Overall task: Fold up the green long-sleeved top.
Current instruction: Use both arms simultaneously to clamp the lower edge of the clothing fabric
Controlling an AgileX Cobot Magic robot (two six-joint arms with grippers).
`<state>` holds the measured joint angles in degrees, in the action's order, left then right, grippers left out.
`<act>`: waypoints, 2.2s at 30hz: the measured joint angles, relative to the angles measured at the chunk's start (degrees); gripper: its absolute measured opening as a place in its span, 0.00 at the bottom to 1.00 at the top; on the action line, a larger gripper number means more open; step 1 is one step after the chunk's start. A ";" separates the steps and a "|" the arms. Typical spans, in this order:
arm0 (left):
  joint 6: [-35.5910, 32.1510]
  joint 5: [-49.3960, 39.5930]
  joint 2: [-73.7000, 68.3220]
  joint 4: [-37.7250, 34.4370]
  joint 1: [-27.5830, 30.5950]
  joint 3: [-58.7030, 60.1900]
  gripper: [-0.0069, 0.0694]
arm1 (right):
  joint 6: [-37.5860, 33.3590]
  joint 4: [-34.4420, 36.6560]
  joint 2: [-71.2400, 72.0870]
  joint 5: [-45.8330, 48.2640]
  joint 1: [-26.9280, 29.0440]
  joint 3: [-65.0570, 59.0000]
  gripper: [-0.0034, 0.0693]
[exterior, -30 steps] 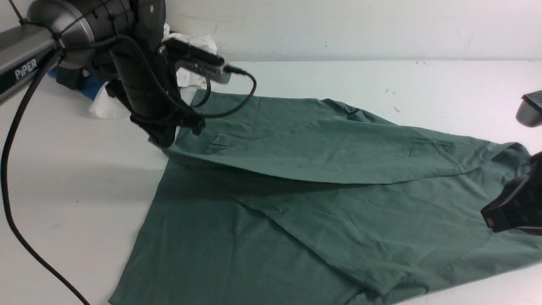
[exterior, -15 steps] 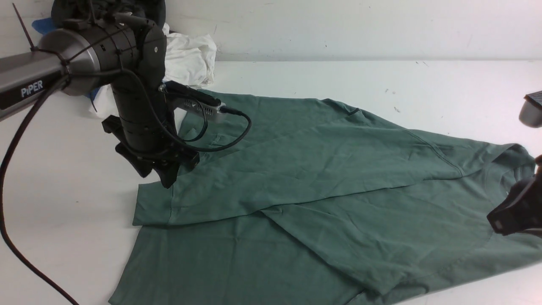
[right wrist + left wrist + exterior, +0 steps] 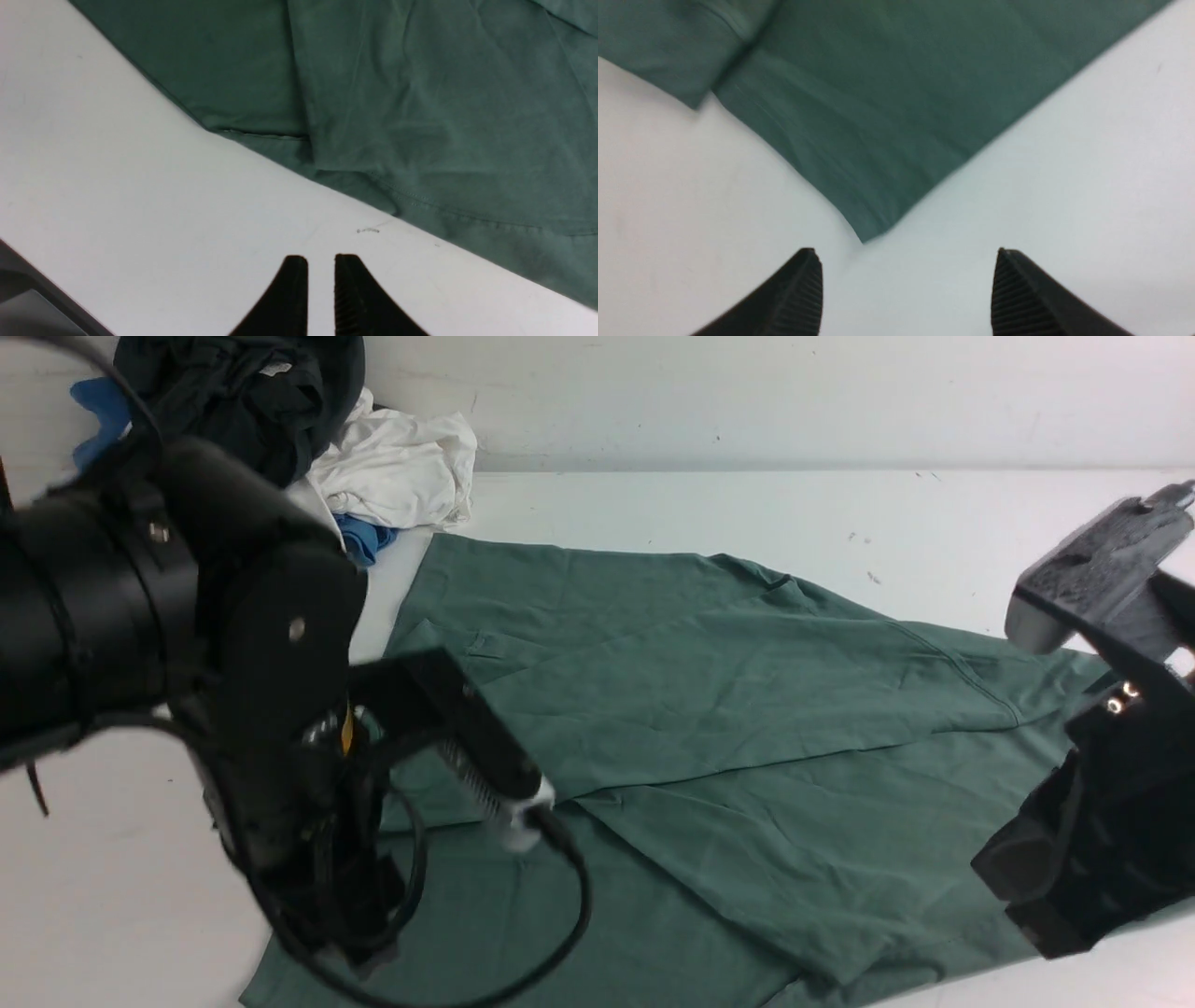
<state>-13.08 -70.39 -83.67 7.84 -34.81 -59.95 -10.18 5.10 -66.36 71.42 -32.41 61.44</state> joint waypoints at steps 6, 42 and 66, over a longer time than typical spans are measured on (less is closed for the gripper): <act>-5.64 4.93 0.26 0.78 -0.25 11.11 0.68 | 0.38 -0.20 0.00 0.00 -0.49 -5.10 0.43; -0.79 18.11 -9.15 12.90 0.42 11.82 0.09 | 3.12 -10.88 -1.91 -0.18 0.03 -6.26 0.64; -6.94 20.37 -2.88 1.65 6.70 11.82 0.10 | 12.19 -24.38 -34.95 -14.73 13.25 -8.99 0.64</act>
<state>-20.02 -50.02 -86.54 9.49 -28.11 -48.13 2.01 -19.28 -101.31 56.68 -19.16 52.45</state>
